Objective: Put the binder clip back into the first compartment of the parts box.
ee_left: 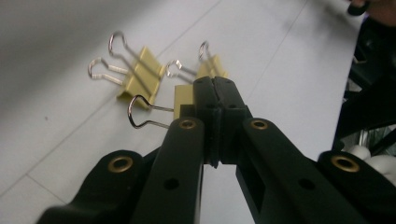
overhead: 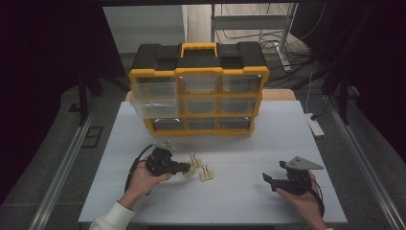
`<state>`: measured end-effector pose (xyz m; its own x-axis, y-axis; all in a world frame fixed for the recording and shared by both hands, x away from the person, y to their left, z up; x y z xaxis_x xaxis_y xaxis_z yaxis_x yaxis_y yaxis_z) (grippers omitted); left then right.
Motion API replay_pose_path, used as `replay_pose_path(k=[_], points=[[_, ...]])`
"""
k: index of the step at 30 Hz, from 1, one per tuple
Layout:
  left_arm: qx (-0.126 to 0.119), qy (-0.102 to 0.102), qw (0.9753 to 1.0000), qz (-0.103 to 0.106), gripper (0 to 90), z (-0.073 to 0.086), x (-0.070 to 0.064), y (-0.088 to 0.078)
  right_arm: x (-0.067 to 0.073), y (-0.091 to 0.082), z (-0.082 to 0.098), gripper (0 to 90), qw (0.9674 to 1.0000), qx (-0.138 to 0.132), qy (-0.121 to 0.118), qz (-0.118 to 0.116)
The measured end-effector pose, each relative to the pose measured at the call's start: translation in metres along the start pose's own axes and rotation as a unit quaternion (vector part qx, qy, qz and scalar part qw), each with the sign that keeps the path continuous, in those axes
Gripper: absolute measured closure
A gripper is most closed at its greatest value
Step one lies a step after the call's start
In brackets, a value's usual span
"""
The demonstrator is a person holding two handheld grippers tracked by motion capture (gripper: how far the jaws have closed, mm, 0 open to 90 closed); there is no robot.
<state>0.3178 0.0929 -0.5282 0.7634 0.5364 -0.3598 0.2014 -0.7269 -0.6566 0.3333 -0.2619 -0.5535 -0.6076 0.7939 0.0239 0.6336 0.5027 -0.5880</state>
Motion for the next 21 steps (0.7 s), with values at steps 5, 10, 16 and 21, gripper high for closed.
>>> replay_pose_path(k=[5,10,16,21], points=[[-0.036,0.018,0.9992,-0.006,89.3,-0.009,-0.009,-0.013,-0.001,0.000,0.000,15.5,1.0000,0.000,0.000,0.001],[-0.060,0.027,0.9978,-0.011,89.3,-0.015,-0.015,-0.024,-0.001,0.000,0.000,15.5,1.0000,0.000,-0.001,0.002],[-0.092,0.036,0.9949,-0.020,89.3,-0.022,-0.021,-0.041,-0.001,0.000,0.000,15.6,1.0000,-0.001,0.000,0.003],[-0.112,0.043,0.9925,-0.025,89.3,-0.027,-0.025,-0.053,-0.002,0.000,0.000,15.6,1.0000,0.000,0.000,0.004]])
Point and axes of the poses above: each handheld gripper's, and its own axes: y roughly forward along the jaws, z roughly out of its underside, x roughly to its left, the point moved 7 cm from there along y, roughly forward along the jaws
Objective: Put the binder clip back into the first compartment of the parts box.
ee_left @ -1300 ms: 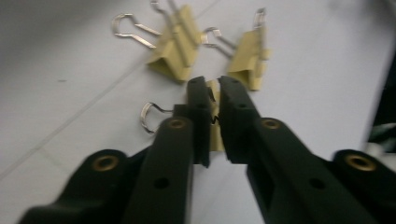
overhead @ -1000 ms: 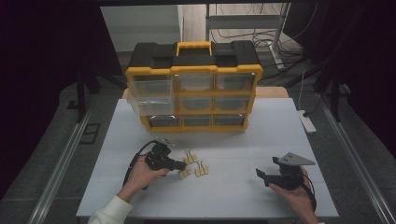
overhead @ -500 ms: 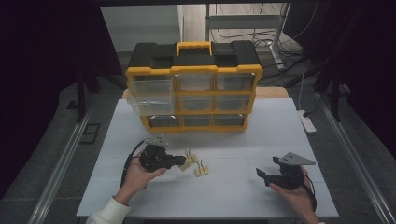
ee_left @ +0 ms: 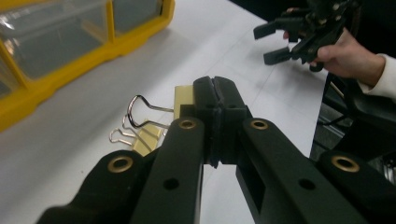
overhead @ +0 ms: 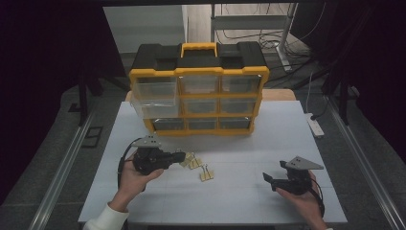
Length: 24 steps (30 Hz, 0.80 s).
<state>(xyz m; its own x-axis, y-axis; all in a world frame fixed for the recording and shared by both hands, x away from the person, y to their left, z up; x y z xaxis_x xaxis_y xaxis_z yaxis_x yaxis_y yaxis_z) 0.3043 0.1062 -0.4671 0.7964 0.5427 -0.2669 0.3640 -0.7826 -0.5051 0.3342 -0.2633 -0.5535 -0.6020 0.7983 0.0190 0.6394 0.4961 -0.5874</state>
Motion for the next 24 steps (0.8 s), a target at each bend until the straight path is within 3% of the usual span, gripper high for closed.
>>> replay_pose_path(k=[14,24], points=[[-0.034,0.016,0.9993,-0.007,89.3,-0.013,-0.008,-0.018,-0.001,0.000,0.000,15.7,1.0000,0.000,0.001,0.001],[-0.060,0.012,0.9981,-0.001,89.3,-0.019,-0.011,-0.026,-0.001,0.000,0.000,15.7,1.0000,-0.001,0.001,0.002]])
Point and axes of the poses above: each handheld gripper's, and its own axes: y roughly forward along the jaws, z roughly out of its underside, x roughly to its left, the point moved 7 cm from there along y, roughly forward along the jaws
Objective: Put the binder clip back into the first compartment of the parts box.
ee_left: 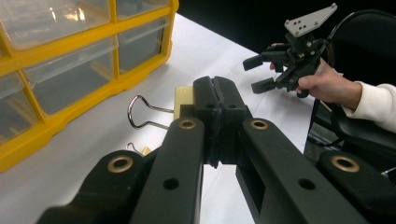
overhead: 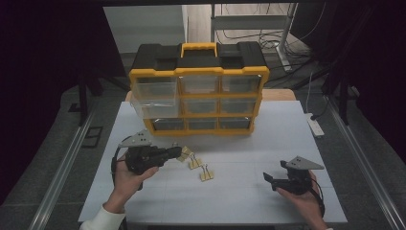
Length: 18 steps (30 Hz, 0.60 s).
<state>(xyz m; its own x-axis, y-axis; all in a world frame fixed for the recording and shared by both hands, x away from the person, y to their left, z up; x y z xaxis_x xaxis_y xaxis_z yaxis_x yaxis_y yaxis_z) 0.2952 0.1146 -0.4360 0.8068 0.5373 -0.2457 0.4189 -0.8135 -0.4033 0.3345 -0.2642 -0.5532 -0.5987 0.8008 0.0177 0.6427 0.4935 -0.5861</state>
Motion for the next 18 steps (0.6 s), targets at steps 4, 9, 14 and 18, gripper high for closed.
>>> replay_pose_path(k=[4,9,14,18], points=[[-0.010,0.004,0.9999,-0.003,89.3,-0.004,-0.001,-0.003,0.000,0.000,0.000,15.7,1.0000,-0.001,0.000,0.001],[-0.025,0.009,0.9996,-0.002,89.3,-0.012,-0.005,-0.008,0.000,0.000,-0.001,15.7,1.0000,-0.002,0.000,0.000],[-0.039,0.013,0.9992,-0.004,89.3,-0.018,-0.008,-0.013,0.000,0.000,-0.001,15.7,1.0000,-0.003,-0.001,0.000],[-0.047,0.016,0.9988,-0.006,89.3,-0.022,-0.009,-0.016,0.000,0.000,-0.001,15.7,1.0000,-0.003,-0.001,0.001]])
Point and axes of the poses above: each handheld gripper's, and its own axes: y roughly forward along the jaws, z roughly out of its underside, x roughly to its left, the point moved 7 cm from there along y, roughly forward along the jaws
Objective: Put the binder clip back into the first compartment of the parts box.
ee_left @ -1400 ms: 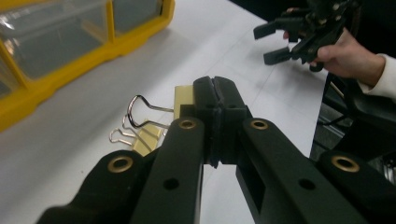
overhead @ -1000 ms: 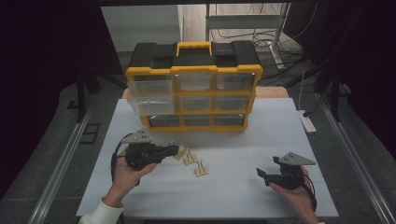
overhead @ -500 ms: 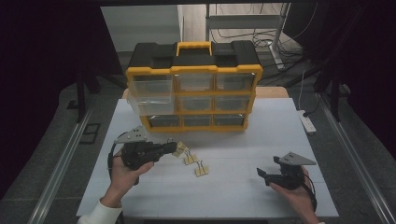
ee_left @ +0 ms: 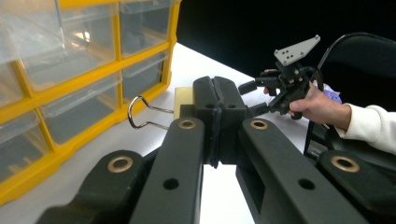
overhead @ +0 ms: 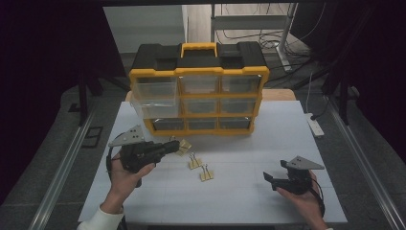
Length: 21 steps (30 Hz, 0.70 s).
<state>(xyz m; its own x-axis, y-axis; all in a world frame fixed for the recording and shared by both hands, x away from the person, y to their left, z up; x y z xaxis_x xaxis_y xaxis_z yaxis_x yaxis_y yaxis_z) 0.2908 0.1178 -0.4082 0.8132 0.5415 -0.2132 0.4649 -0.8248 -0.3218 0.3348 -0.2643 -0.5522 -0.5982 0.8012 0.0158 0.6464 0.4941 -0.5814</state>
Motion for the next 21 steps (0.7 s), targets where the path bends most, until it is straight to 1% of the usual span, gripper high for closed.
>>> replay_pose_path(k=[6,8,12,14,15,19,20,21], points=[[-0.009,0.002,1.0000,-0.001,89.3,-0.005,-0.001,-0.001,0.000,0.000,0.000,15.8,1.0000,0.000,0.000,0.000],[-0.015,0.001,0.9999,0.004,89.3,-0.008,-0.002,-0.002,0.000,0.000,0.000,15.8,1.0000,0.000,0.001,0.000],[-0.022,0.008,0.9997,0.005,89.3,-0.014,-0.005,-0.004,0.000,0.000,0.000,15.8,1.0000,0.000,0.000,0.004],[-0.028,0.013,0.9995,0.003,89.3,-0.019,-0.006,-0.006,-0.001,0.000,0.000,15.8,1.0000,0.000,0.000,0.006],[-0.031,0.014,0.9994,0.004,89.3,-0.021,-0.006,-0.006,0.000,0.000,0.000,15.8,1.0000,0.000,0.002,0.002],[-0.046,0.019,0.9987,0.005,89.3,-0.033,-0.008,-0.009,-0.001,-0.001,0.000,15.8,1.0000,0.000,0.002,0.004],[-0.046,0.019,0.9987,0.005,89.3,-0.033,-0.008,-0.009,-0.001,-0.001,0.000,15.8,1.0000,0.000,0.002,0.004],[-0.050,0.018,0.9985,0.007,89.3,-0.036,-0.008,-0.010,-0.001,-0.001,0.000,15.8,1.0000,0.000,0.003,0.003]])
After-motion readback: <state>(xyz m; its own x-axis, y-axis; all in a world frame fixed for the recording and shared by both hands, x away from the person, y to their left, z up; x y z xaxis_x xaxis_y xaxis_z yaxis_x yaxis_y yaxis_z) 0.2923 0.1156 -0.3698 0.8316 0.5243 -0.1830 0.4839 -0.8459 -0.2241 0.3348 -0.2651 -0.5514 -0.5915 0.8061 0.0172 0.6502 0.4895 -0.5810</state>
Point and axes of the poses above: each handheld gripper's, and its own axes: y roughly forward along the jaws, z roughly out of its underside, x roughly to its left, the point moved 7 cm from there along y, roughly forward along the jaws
